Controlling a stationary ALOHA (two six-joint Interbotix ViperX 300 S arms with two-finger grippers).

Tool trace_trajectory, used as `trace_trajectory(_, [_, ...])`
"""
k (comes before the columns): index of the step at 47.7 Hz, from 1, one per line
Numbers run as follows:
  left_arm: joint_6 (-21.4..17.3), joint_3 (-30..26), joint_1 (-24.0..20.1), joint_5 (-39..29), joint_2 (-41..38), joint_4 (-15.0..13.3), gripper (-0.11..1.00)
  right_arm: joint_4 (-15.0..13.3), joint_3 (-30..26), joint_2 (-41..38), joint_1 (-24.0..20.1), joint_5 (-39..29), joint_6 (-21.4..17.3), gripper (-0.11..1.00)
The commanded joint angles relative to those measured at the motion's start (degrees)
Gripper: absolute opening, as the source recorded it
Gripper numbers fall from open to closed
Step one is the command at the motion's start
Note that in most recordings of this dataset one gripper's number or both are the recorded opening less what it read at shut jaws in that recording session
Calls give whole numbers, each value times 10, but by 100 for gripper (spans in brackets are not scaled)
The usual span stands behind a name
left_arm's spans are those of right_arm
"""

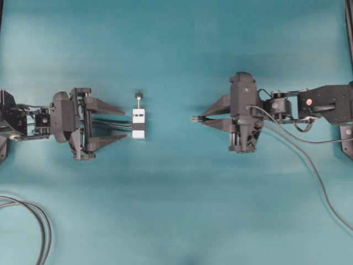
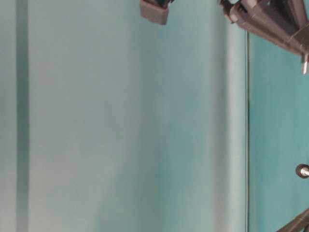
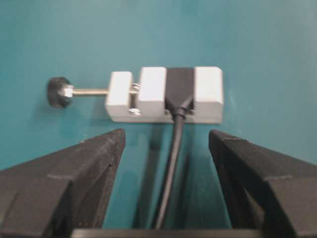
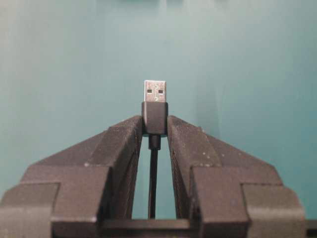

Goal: Insert the USB cable into the female connector supported by the left arm.
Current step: 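Lift the USB plug with the right gripper and carry it leftward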

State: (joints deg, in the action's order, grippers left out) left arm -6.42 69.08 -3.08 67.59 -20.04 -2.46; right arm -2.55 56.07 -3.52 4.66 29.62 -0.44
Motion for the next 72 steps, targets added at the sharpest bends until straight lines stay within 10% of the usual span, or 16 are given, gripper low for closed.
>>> trace_trajectory(1, [-2, -4, -4, 12, 4, -4, 76, -3, -24, -7, -2, 7, 1, 21])
trace_trajectory(24, [-2, -14, -6, 6, 3, -4, 76, -4, -103, -82, -10, -6, 12, 21])
trace_trajectory(50, [-2, -18, -6, -11, 4, -4, 76, -3, -202, -85, -23, -184, 8, 21])
trace_trajectory(72, [-2, -14, -5, -10, 3, -4, 76, 0, -243, -84, -37, -189, -52, 21])
